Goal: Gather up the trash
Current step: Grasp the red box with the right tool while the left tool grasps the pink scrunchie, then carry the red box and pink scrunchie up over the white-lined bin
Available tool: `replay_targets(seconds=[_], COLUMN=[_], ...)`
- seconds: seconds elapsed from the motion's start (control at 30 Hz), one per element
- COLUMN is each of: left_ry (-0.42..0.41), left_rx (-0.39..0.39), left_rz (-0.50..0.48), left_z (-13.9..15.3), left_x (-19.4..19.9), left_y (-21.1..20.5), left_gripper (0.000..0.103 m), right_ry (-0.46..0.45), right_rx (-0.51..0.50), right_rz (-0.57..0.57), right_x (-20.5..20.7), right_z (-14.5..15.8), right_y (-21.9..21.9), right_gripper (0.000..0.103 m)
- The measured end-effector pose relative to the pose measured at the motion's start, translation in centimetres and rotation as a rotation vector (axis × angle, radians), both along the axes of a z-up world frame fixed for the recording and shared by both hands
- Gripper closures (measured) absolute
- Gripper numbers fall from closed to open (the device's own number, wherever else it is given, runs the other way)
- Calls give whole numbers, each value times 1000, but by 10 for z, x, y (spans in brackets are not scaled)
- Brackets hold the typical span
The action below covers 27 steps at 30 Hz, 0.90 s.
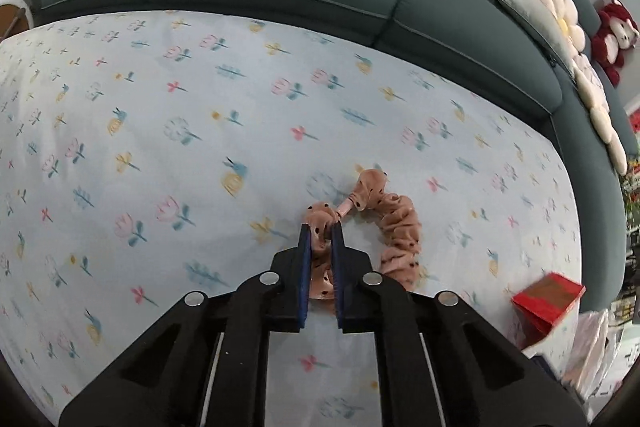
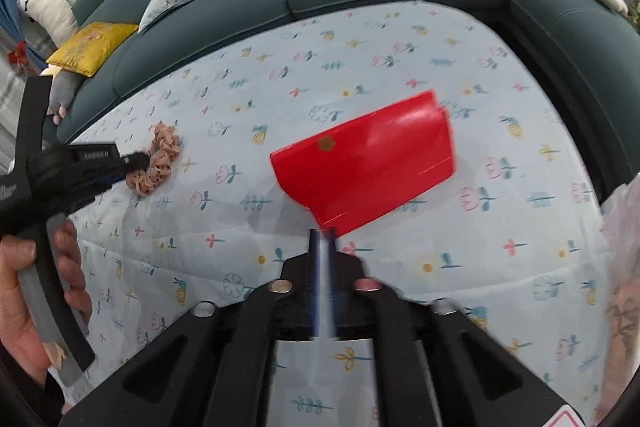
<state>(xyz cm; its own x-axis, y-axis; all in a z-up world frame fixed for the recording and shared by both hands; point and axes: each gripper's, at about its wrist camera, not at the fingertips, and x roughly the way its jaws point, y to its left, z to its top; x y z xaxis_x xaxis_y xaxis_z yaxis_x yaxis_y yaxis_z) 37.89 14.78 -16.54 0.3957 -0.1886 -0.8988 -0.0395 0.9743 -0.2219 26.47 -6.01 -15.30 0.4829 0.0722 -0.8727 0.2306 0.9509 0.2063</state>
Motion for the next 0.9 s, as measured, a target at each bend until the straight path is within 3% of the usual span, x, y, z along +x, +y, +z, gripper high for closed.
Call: replay_targets(seconds=[0.03,0.1,0.27,0.47,0.5,0.63,0.7,0.77,0.9], left_ry=[0,-4,3,30,34,41,48,60,76], left_rx=[0,-1,-6,-18,-18,-15,-10,-12,-18], left_rz=[-6,-22,-59,-89,-95,-120,-135,-139,-147], left_z=[1,5,11,12,12,13,12,12,12], left_x=[-4,-11,-25,-40,-41,-52,-62,-73,-97], left_y=[-3,-11,-31,-51,-53,-64,-69,-72,-77], left_gripper=[95,95,95,95,95,95,95,95,95], right_ry=[-18,-68,-74,-2,26,42,43,55,59], right_rx=[-2,-19,31,117,140,155,152,166,187], right_rz=[-16,-59,-108,-137,-132,-116,-93,-83,-90], right_x=[-2,-3,23,55,57,37,24,11,-14], right_z=[5,19,25,-1,-10,-19,-19,-20,-18], right_y=[-4,-15,-49,-67,-66,-59,-55,-52,-54], right_gripper=[49,39,33,33,35,58,63,76,82])
